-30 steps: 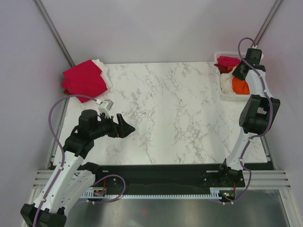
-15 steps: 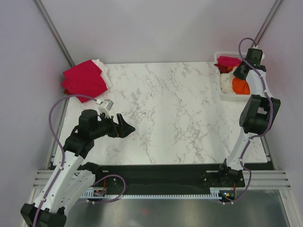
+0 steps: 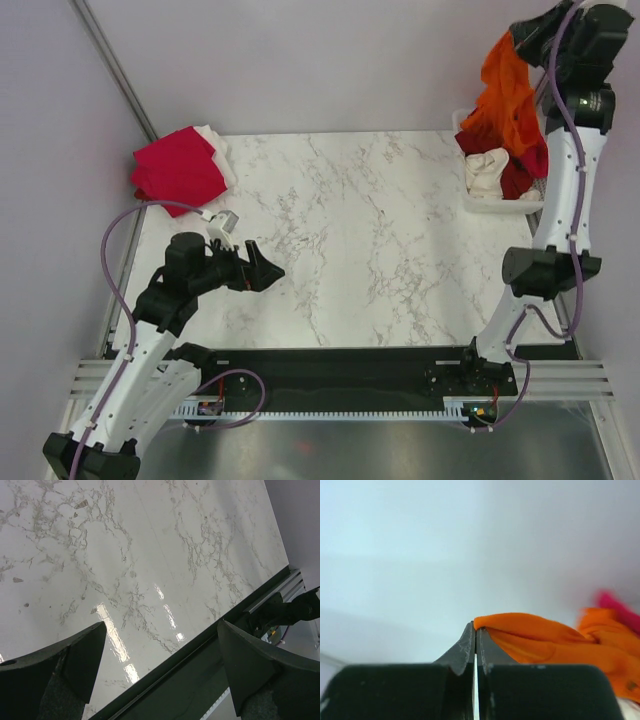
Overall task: Fold and stack the t-shirts
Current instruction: Grab the tshirt from the pile, then move the tshirt to the center of the board
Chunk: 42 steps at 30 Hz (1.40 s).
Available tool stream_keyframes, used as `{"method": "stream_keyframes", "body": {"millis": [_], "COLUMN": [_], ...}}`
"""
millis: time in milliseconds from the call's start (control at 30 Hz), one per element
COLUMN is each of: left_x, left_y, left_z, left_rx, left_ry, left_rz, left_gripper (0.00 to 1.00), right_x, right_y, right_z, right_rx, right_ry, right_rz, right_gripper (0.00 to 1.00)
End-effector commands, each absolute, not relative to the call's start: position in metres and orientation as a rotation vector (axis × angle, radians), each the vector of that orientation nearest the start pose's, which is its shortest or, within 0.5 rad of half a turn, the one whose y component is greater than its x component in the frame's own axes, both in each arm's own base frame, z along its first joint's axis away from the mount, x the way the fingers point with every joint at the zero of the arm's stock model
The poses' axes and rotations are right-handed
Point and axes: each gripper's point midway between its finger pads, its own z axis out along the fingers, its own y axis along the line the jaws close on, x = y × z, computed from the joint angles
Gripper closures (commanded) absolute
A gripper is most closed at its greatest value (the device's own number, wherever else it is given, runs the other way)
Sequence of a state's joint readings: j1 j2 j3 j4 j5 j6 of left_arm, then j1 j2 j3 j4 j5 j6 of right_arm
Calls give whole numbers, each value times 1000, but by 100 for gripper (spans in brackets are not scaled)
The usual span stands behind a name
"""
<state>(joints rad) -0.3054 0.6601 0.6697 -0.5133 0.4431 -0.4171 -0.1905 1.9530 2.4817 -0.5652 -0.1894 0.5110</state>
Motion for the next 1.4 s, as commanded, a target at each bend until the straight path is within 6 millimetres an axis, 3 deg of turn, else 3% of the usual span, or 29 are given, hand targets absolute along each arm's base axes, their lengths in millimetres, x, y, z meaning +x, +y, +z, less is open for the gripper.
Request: {"method": "stream_keyframes", "body": {"millis": [0, 100, 167, 200, 267, 300, 333, 367, 400, 433, 533, 700, 767, 867, 1000, 1133, 1333, 1367], "left_x": [203, 203, 203, 203, 204, 204, 205, 205, 205, 207, 207, 206, 207, 208, 209, 212, 218, 218], "left_y": [-156, -155, -155, -155, -154, -153, -152, -151, -150, -147, -147, -146, -147, -147, -148, -149, -162, -164], "left_z": [205, 205, 205, 206, 206, 205, 206, 206, 206, 209, 221, 231, 232, 230, 227, 221, 204, 203], "left_rx": [139, 134, 132, 131, 127, 125, 123, 120, 117, 108, 115, 121, 121, 120, 118, 112, 140, 145], "left_ry": [2093, 2092, 2092, 2090, 2093, 2094, 2089, 2090, 2088, 2077, 2044, 2012, 2012, 2027, 2034, 2064, 2164, 2171], "left_rz": [-885, -880, -877, -875, -866, -861, -853, -849, -841, -816, -820, -823, -823, -823, -822, -819, -832, -834], "left_gripper": [0, 0, 0, 0, 0, 0, 0, 0, 0, 0, 0, 0, 0, 0, 0, 0, 0, 0], "right_x": [403, 399, 421, 435, 445, 444, 457, 457, 460, 457, 439, 396, 387, 368, 341, 326, 327, 327], "right_y": [16, 14, 15, 15, 21, 24, 25, 28, 31, 41, 27, 13, 21, 34, 64, 84, 73, 73], "right_z": [691, 691, 653, 619, 577, 558, 503, 477, 420, 393, 312, 284, 274, 240, 183, 144, 97, 82], "right_rx": [116, 127, 150, 183, 202, 212, 257, 272, 335, 336, 410, 480, 456, 421, 352, 322, 303, 286], "right_ry": [1037, 1010, 1109, 1183, 1286, 1334, 1457, 1523, 1690, 1781, 2011, 2035, 2060, 2161, 2308, 2402, 2522, 2571], "right_rz": [681, 680, 708, 726, 767, 780, 786, 773, 758, 728, 460, 340, 345, 306, 309, 276, 82, 56], "right_gripper": [100, 100, 100, 100, 96, 45, 18, 2, 2, 2, 2, 2, 2, 2, 2, 2, 2, 2]}}
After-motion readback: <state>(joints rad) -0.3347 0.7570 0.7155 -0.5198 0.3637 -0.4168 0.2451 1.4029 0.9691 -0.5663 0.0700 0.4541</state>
